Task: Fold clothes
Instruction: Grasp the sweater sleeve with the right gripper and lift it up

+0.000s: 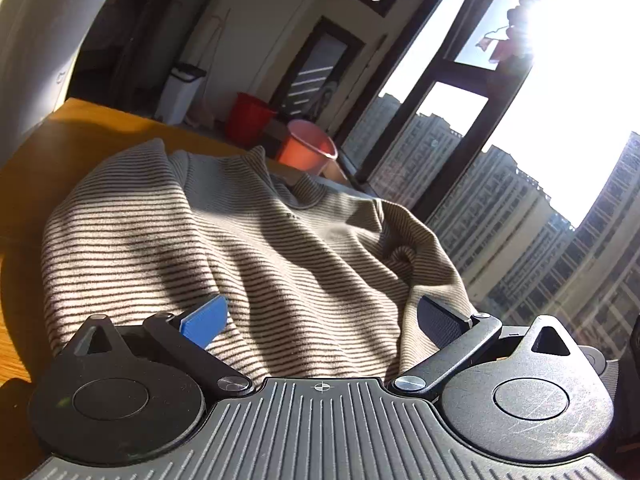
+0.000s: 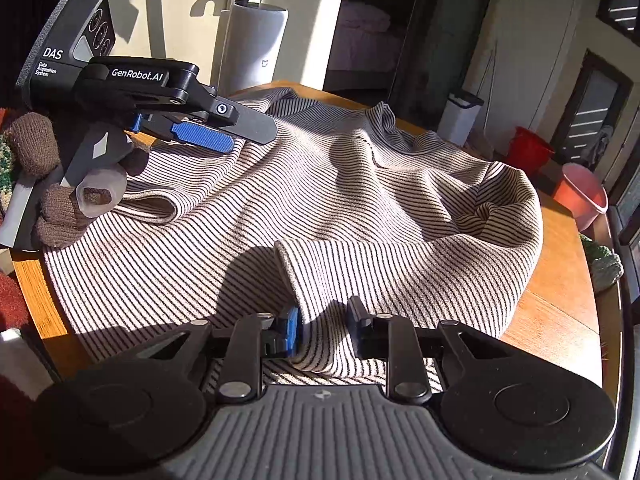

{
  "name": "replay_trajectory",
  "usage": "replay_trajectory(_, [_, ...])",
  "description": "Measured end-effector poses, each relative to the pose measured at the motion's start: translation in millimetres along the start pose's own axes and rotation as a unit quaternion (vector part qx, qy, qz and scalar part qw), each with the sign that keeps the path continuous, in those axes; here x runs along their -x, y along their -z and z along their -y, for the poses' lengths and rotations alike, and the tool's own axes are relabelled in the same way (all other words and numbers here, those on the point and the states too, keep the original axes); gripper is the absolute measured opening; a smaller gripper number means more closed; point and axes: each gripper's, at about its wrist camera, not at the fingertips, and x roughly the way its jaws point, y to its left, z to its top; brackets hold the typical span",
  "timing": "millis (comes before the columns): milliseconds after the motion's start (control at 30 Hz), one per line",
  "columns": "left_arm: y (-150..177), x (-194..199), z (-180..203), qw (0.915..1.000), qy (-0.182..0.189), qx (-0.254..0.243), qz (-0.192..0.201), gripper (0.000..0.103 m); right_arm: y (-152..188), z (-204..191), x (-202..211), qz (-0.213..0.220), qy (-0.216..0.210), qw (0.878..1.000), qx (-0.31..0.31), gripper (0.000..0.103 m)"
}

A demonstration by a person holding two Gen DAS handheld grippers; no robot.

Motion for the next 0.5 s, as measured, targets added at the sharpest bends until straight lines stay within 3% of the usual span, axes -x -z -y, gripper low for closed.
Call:
replay_trajectory(67, [1,0,-2,1.0,-0.002,0.007,0.0,0.103,-14,24,13,0.027,0.029,0.999,-0.023,0.009])
replay_trajectory(133, [1,0,-3,1.0,-0.002,0.009,0.0,0.103,-35,64,32,0.07,0.093,0.992,-0.056,0.009])
replay_trajectory(200, [2,0,-2,1.0,-0.001,0.008,0.001,0.103,-59,111,59,0.129,0.172,0.972,-0.097,0.009])
replay_trajectory(233, [3,0,-2,1.0,0.0,0.007,0.002,0.103,-72,135,73,0.167,0.209,0.956,-0.122,0.009])
replay_trajectory(267, [2,0,-3,1.0,0.0,0.008,0.001,0.103,-83,152,85,0.198,0.226,0.943,-0.142,0.009])
replay_trajectory(367, [1,-1,-4,0.9999,0.001,0.014,-0.002,0.103,-113,180,108,0.261,0.232,0.919,-0.183,0.005])
replay_trajectory(500, [0,-2,-5,0.9999,0.002,0.017,-0.001,0.103,-141,171,91,0.276,0.184,0.927,-0.176,0.004])
